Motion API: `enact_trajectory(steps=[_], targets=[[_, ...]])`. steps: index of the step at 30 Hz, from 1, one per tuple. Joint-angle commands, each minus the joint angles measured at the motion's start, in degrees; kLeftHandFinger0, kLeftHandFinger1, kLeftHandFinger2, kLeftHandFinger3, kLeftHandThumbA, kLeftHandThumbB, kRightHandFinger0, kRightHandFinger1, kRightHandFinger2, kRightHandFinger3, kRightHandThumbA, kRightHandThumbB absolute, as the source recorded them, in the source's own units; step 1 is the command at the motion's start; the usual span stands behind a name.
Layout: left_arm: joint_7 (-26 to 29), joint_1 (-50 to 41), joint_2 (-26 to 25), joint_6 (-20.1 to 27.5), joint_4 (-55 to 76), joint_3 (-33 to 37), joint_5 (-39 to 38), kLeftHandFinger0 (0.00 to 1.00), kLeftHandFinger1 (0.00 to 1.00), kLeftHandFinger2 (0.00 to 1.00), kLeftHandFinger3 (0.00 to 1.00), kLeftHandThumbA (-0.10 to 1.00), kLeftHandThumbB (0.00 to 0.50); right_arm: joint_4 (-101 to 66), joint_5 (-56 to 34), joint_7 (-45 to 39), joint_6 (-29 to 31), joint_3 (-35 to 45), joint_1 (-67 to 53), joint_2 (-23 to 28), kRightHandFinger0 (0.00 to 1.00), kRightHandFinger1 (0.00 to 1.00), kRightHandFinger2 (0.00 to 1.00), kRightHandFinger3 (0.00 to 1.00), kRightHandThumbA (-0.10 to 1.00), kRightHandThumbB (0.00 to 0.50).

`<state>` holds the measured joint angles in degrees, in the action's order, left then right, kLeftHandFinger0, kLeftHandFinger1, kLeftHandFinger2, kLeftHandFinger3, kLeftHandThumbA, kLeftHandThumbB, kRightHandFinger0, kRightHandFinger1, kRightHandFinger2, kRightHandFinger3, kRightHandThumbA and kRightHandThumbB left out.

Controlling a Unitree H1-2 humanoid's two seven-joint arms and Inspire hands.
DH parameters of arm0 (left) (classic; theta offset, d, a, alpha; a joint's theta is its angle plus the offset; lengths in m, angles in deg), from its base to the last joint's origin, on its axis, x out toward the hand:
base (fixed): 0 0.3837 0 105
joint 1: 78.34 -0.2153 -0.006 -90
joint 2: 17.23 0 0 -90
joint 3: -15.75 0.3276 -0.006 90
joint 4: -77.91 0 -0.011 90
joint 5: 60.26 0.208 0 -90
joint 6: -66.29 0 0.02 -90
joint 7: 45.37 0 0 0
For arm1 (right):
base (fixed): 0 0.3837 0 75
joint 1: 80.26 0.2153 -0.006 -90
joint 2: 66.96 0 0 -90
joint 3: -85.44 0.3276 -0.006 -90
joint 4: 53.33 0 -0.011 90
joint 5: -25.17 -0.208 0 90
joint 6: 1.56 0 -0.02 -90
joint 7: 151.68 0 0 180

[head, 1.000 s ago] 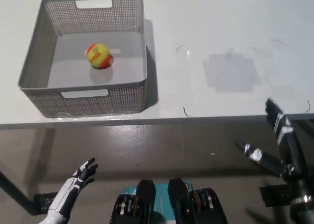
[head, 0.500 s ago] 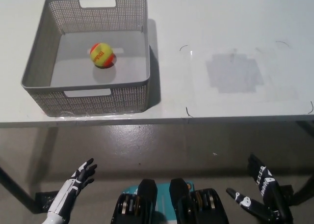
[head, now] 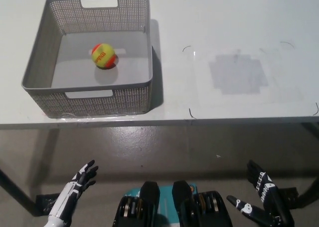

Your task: Use the right hand to pick up a tennis ball and put it into a container on the left side

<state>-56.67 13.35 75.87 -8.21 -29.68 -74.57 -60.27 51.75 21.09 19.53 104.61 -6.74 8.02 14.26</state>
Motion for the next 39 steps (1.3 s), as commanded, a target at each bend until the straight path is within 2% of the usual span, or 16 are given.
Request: enact_trajectory(steps=[1, 4, 15, 19, 22, 27, 39], targets=[[0.6, -0.3, 0.2, 2.6, 0.4, -0.8, -1.4, 1.00, 1.00, 1.00, 1.00, 1.00, 0.176, -0.7, -0.9, -1.6, 1.3, -0.2, 0.9, 0.6, 1.00, 1.00, 1.00, 1.00, 1.00, 0.232], [0.6, -0.7, 0.3, 2.6, 0.4, -0.9, -1.5, 1.00, 1.00, 1.00, 1.00, 1.00, 0.176, -0.6, -0.9, -1.9, 1.2, -0.2, 0.9, 0.6, 1.00, 1.00, 1.00, 1.00, 1.00, 0.225], [0.5, -0.6, -0.1, 2.2, 0.0, -0.7, -0.9, 1.00, 1.00, 1.00, 1.00, 1.00, 0.179, -0.2, 0.0, -1.7, 1.4, -0.2, 1.1, 0.7, 1.00, 1.00, 1.00, 1.00, 1.00, 0.249], [0.4, -0.5, -0.2, 2.7, -0.3, -0.7, -1.0, 1.00, 1.00, 1.00, 1.00, 1.00, 0.182, -0.1, -0.2, -2.1, 1.7, -0.3, 1.1, 0.9, 1.00, 1.00, 1.00, 1.00, 1.00, 0.226], [0.4, -0.5, 0.0, 2.2, -0.2, -0.8, -1.2, 1.00, 1.00, 1.00, 1.00, 1.00, 0.192, 0.2, 0.3, -1.9, 1.8, -0.3, 1.3, 0.9, 1.00, 1.00, 1.00, 1.00, 1.00, 0.238], [0.3, -0.5, -0.1, 2.0, -0.1, -0.7, -1.0, 1.00, 1.00, 1.00, 1.00, 1.00, 0.182, 1.0, 0.4, -1.8, 2.3, -0.2, 1.6, 0.8, 1.00, 1.00, 1.00, 1.00, 1.00, 0.251], [0.7, -0.7, -0.2, 1.5, 0.3, -0.9, -0.6, 1.00, 1.00, 1.00, 1.00, 1.00, 0.189, 0.7, 0.2, -2.5, 2.1, -0.6, 1.8, 1.0, 1.00, 1.00, 1.00, 1.00, 1.00, 0.247]])
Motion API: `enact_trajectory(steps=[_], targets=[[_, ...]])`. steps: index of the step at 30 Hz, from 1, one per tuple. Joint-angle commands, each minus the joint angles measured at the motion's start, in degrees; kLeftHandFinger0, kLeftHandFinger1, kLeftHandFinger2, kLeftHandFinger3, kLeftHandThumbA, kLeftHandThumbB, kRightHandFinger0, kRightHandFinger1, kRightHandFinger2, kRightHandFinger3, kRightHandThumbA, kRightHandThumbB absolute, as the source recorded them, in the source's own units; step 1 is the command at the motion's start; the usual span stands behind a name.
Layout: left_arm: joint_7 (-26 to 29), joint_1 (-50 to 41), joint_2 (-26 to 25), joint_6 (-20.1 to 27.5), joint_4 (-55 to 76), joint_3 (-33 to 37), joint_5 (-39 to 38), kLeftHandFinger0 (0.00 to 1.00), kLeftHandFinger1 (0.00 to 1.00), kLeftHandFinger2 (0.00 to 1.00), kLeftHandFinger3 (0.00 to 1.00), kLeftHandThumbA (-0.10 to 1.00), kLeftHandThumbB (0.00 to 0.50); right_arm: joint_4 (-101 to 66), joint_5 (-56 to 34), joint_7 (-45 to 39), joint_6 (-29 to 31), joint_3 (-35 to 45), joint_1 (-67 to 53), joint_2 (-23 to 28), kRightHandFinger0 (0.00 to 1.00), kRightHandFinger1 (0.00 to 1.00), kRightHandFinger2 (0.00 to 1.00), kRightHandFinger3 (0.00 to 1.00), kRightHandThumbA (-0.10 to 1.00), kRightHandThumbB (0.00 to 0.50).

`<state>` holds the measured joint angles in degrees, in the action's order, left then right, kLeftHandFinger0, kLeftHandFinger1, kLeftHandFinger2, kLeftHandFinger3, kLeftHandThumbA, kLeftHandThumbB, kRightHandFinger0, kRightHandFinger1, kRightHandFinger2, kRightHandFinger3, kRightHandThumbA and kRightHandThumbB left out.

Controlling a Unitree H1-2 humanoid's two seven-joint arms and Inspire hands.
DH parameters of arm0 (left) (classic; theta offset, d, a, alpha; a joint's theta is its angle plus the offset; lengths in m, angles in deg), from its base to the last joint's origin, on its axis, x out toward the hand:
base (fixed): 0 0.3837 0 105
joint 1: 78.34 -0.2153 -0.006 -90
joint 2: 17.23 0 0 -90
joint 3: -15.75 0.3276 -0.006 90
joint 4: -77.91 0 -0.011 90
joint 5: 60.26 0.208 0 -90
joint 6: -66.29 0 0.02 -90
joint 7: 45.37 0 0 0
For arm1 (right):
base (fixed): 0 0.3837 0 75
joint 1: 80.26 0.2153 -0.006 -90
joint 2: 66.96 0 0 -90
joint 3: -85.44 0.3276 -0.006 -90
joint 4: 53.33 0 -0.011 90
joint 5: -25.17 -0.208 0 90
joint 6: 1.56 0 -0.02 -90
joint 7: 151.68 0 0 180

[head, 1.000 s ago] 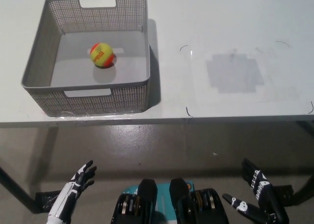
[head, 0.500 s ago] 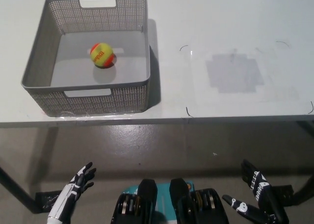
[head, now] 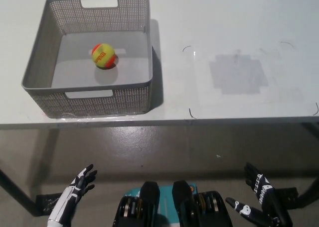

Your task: Use the right hand to pick up a tennis ball and put it into a container on the left side

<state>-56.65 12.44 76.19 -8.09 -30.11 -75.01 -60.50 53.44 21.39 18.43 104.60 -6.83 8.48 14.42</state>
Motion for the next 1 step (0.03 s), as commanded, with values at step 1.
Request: enact_trajectory(steps=[1], targets=[[0.6, 0.2, -0.5, 1.4, 0.8, -0.4, -0.4, 1.00, 1.00, 1.00, 1.00, 1.00, 0.189, -1.0, -0.1, -1.4, 2.1, -0.5, 1.3, 0.8, 1.00, 1.00, 1.00, 1.00, 1.00, 0.247]])
